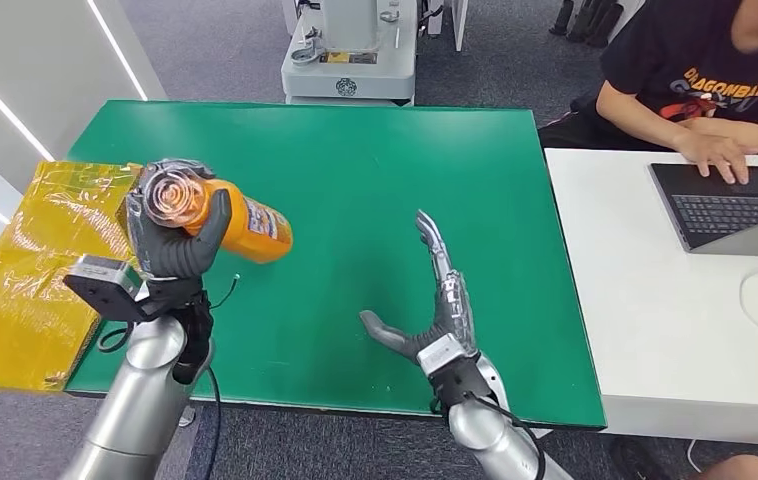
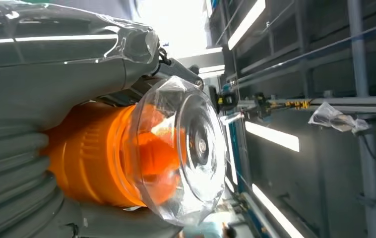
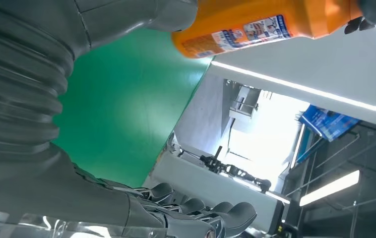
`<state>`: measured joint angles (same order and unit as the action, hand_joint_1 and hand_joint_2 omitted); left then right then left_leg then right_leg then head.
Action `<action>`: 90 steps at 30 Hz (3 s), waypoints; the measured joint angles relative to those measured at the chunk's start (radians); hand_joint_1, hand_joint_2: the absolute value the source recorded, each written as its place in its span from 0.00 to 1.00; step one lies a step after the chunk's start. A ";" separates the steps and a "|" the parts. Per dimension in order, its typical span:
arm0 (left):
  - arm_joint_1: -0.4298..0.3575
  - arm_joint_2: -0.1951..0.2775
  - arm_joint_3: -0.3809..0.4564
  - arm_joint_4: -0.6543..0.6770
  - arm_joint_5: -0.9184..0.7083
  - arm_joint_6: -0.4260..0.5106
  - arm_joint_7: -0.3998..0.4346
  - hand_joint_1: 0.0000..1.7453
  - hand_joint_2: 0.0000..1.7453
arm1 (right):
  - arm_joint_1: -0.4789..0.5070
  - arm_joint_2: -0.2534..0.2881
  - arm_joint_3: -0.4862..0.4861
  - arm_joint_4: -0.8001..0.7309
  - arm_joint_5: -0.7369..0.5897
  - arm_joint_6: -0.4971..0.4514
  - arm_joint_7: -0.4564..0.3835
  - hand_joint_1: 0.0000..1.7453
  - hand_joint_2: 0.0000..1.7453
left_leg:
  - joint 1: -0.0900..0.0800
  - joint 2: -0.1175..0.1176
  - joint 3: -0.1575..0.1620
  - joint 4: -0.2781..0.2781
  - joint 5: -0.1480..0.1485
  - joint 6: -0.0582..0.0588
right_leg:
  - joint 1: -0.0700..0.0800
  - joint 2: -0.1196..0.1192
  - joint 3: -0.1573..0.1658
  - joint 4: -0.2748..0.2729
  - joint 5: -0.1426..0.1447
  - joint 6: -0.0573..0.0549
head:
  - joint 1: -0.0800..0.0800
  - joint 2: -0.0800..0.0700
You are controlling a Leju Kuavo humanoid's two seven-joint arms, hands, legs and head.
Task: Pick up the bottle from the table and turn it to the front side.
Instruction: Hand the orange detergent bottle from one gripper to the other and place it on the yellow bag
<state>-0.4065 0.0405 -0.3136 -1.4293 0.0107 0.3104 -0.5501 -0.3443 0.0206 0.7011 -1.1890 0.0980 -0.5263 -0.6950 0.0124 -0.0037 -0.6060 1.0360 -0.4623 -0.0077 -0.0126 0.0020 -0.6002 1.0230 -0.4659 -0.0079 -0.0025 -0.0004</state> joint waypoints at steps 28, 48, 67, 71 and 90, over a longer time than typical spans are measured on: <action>-0.209 0.416 0.048 0.403 -0.759 -0.087 0.252 1.00 1.00 | 0.204 0.000 -0.119 -0.304 0.087 0.037 0.088 0.00 1.00 | 0.000 0.004 0.000 -0.001 0.000 -0.001 | 0.000 0.004 -0.002 0.001 0.000 0.000 | 0.000 0.000; -0.329 0.407 -0.084 0.959 -0.976 -0.333 0.189 1.00 1.00 | 0.204 0.000 -0.132 -0.419 0.035 0.114 0.102 0.00 1.00 | 0.000 0.005 0.000 -0.001 0.000 -0.001 | 0.000 0.005 -0.002 0.001 0.001 -0.001 | 0.000 0.000; -0.361 0.361 -0.193 1.038 -1.057 -0.289 0.230 0.00 1.00 | 0.189 0.024 -0.132 -0.404 0.038 0.131 0.106 0.00 1.00 | 0.000 0.005 0.000 -0.001 0.000 -0.001 | 0.000 0.004 -0.002 0.001 0.001 -0.001 | 0.000 0.000; -0.368 0.356 -0.198 1.043 -1.063 -0.289 0.236 0.00 1.00 | 0.189 0.024 -0.132 -0.396 0.036 0.138 0.105 0.00 1.00 | 0.000 0.005 0.000 -0.001 0.000 -0.001 | 0.000 0.004 -0.001 0.001 0.001 -0.001 | 0.000 0.000; -0.341 0.413 -0.172 1.019 -0.920 -0.251 0.141 0.00 1.00 | 0.190 0.024 -0.132 -0.362 0.026 0.171 0.106 0.00 1.00 | 0.000 0.005 0.000 -0.001 0.000 -0.001 | 0.000 0.005 -0.002 0.001 0.001 -0.001 | 0.000 0.000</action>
<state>-0.7477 0.4538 -0.4854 -0.4105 -0.9098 0.0590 -0.4095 -0.1540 0.0450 0.5695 -1.5509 0.1245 -0.3551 -0.5886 0.0125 0.0015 -0.6057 1.0347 -0.4619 -0.0085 -0.0126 0.0070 -0.6023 1.0241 -0.4653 -0.0092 -0.0022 -0.0004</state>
